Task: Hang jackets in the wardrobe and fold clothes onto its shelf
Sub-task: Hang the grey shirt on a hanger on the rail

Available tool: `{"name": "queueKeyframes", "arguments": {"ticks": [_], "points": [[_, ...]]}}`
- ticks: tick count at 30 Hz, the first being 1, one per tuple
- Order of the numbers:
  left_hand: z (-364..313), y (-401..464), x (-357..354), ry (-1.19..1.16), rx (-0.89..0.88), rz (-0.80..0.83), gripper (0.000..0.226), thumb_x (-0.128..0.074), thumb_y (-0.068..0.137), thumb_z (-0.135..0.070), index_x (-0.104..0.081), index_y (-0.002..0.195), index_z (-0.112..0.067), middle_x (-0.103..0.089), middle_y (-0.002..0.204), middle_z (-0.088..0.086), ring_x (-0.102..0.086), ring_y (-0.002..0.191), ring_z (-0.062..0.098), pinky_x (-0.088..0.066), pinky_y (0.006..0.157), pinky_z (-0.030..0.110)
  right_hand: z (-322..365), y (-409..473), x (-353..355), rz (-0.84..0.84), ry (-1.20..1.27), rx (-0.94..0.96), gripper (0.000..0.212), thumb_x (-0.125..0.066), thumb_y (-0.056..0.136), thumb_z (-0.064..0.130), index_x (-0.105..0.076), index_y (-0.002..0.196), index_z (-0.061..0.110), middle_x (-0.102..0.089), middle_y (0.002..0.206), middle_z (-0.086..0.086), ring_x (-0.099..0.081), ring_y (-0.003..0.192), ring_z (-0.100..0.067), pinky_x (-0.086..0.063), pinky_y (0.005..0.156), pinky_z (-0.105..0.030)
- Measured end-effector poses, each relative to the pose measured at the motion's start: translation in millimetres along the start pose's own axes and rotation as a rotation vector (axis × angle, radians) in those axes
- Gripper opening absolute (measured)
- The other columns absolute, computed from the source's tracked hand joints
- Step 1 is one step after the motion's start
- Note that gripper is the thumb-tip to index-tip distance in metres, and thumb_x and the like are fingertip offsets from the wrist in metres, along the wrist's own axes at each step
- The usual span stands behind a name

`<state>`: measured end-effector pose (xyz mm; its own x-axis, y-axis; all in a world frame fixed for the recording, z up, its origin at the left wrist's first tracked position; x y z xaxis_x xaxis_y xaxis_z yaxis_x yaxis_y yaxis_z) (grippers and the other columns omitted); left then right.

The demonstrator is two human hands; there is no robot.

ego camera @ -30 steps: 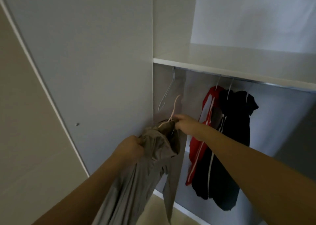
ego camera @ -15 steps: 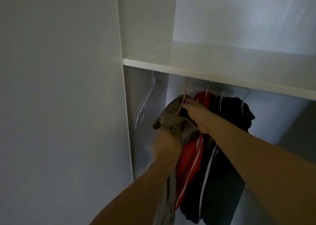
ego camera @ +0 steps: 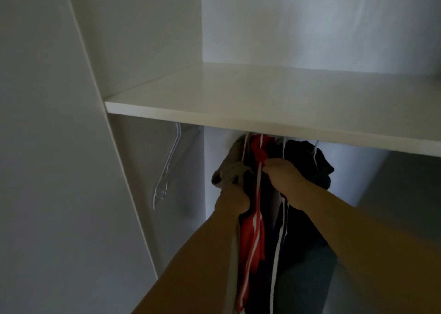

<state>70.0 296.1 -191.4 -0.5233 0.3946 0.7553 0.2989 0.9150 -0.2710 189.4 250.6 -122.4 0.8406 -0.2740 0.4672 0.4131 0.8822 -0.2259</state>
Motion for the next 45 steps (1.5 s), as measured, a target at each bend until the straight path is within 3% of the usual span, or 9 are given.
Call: {"name": "queueKeyframes", "arguments": {"ticks": [2,6,10,12,15,18,29,38,45], "points": [[-8,-13,8,0.05,-0.001,-0.013,0.038,-0.046,0.099,-0.014,-0.049,0.134,0.0,-0.054,0.134,0.016,-0.052,0.124,0.031,-0.042,0.099,0.034,-4,-12,10,-0.011,-0.005,0.007,0.026,-0.041,0.099,0.0,-0.056,0.104,-0.02,-0.057,0.106,-0.031,-0.053,0.109,-0.045,-0.047,0.073,-0.034],[-43,-68,25,0.187,-0.175,-0.011,0.037,-0.046,0.101,-0.015,-0.048,0.135,-0.001,-0.052,0.135,0.016,-0.05,0.124,0.028,-0.038,0.108,0.034,2,-60,39,-0.026,-0.124,0.134,0.05,-0.047,0.1,0.018,-0.034,0.147,0.007,-0.042,0.145,-0.011,-0.048,0.107,-0.014,-0.036,0.081,-0.011],[-85,-150,38,0.368,-0.525,-0.312,0.017,-0.056,0.095,-0.008,-0.064,0.108,-0.001,-0.066,0.106,0.015,-0.064,0.093,0.025,-0.052,0.081,0.032,-10,-134,72,-0.093,-0.267,0.232,0.035,-0.051,0.093,0.01,-0.054,0.127,0.0,-0.063,0.11,-0.017,-0.055,0.073,-0.013,-0.041,0.052,-0.01],[-85,-181,22,0.404,-0.574,-0.301,0.028,-0.041,0.1,-0.018,-0.056,0.122,-0.006,-0.059,0.119,0.012,-0.058,0.102,0.027,-0.048,0.086,0.036,-30,-172,88,-0.155,-0.3,0.235,0.032,-0.053,0.091,0.006,-0.056,0.122,-0.005,-0.061,0.116,-0.023,-0.06,0.094,-0.03,-0.041,0.067,-0.012],[-84,-211,-8,0.428,-0.669,-0.311,0.038,-0.036,0.102,-0.024,-0.048,0.135,-0.011,-0.053,0.131,0.009,-0.052,0.113,0.027,-0.04,0.096,0.034,-76,-216,112,-0.221,-0.362,0.132,0.048,-0.055,0.093,0.012,-0.044,0.14,0.008,-0.044,0.144,-0.013,-0.048,0.126,-0.029,-0.033,0.093,-0.017],[-97,-231,-51,0.483,-0.814,-0.24,0.043,-0.034,0.103,-0.026,-0.041,0.143,-0.01,-0.047,0.141,0.01,-0.047,0.124,0.027,-0.033,0.105,0.035,-119,-251,132,-0.288,-0.354,-0.015,0.054,-0.054,0.094,0.015,-0.036,0.146,0.015,-0.04,0.148,-0.012,-0.047,0.128,-0.03,-0.039,0.107,-0.037],[-169,-335,-188,0.518,-1.299,0.075,0.036,-0.033,0.103,-0.029,-0.047,0.133,-0.013,-0.054,0.128,0.005,-0.052,0.113,0.024,-0.039,0.095,0.032,-226,-433,167,-0.594,-0.394,-0.422,0.056,-0.051,0.093,0.016,-0.035,0.146,0.015,-0.035,0.152,-0.006,-0.038,0.135,-0.027,-0.031,0.111,-0.033],[-171,-569,-282,0.504,-1.682,0.33,0.038,-0.04,0.098,-0.027,-0.049,0.133,-0.013,-0.055,0.128,0.008,-0.051,0.115,0.027,-0.036,0.096,0.033,-298,-714,146,-0.926,-0.326,-0.804,0.053,-0.047,0.093,0.017,-0.037,0.145,0.015,-0.038,0.15,-0.003,-0.039,0.135,-0.021,-0.031,0.111,-0.032],[-83,-854,-330,0.418,-2.02,0.602,0.038,-0.037,0.1,-0.026,-0.047,0.133,-0.011,-0.051,0.135,0.008,-0.049,0.117,0.027,-0.037,0.099,0.035,-327,-993,43,-1.159,-0.209,-1.046,0.054,-0.047,0.095,0.019,-0.034,0.147,0.014,-0.037,0.151,-0.004,-0.039,0.135,-0.023,-0.033,0.111,-0.035]]}}
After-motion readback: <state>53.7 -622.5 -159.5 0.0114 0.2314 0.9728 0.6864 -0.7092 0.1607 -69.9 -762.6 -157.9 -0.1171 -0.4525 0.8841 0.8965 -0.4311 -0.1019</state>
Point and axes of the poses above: each hand's wrist, its own y-axis towards the middle knuckle, its own x-axis out of the back of the hand, z = x × y, the point moved 9 cm from there along y, towards the middle knuckle
